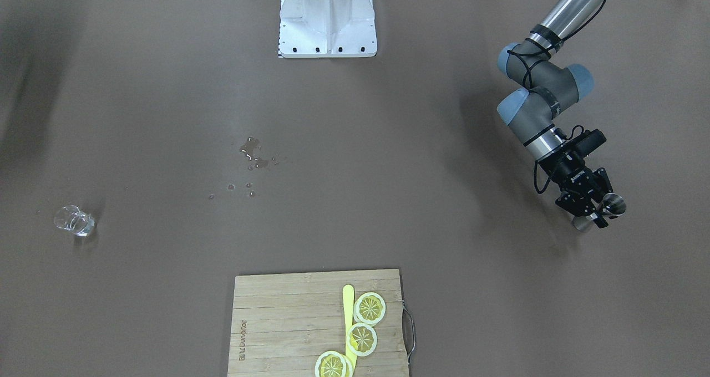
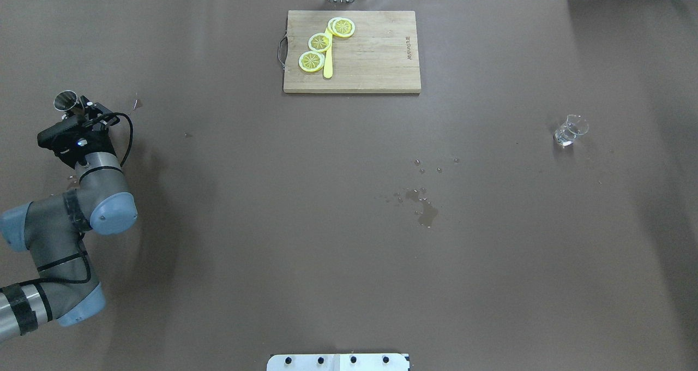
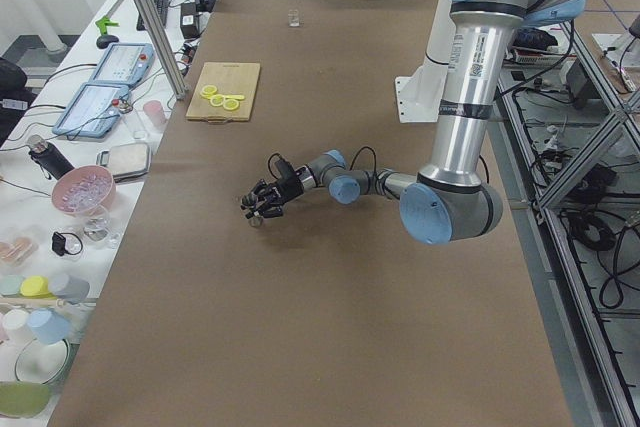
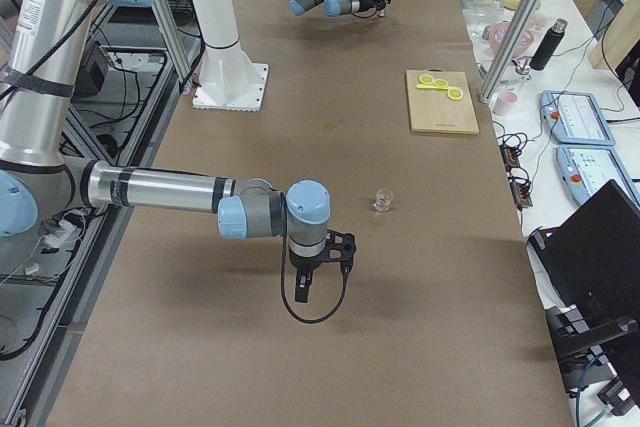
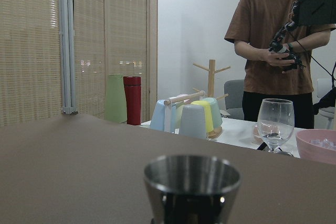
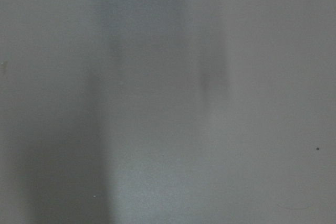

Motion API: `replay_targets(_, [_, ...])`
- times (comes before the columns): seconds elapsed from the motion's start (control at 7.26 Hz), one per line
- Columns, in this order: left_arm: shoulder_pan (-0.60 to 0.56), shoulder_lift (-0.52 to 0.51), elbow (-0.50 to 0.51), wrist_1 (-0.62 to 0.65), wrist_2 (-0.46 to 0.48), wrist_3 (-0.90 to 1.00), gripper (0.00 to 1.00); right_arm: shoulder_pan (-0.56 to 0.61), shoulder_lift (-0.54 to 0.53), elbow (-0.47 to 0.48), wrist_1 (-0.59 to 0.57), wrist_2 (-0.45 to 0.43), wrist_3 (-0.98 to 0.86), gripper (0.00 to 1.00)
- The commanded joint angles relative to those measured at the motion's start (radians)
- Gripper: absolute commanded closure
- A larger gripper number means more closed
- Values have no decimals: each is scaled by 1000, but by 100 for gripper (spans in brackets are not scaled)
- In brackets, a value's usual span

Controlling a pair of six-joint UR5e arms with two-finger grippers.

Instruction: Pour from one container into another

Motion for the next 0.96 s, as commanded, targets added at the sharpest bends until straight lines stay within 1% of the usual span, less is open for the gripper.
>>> replay_targets(0.0, [0, 0, 0, 0, 2, 2, 4, -7, 21, 12, -3, 30, 9, 0])
replay_targets(0.14, [0, 0, 0, 2, 2, 3, 3, -7, 42, -46, -2, 82, 15, 0])
replay_targets(0.28, [0, 0, -1, 3, 2, 8, 3, -4, 73, -83, -6, 131, 13, 0])
replay_targets(0.69, [-5, 6, -43, 35, 5, 20, 3, -1, 85, -66, 1, 127, 15, 0])
replay_targets(0.83, [-6, 23, -98, 82, 5, 20, 3, -1, 105, -72, 0, 125, 15, 0])
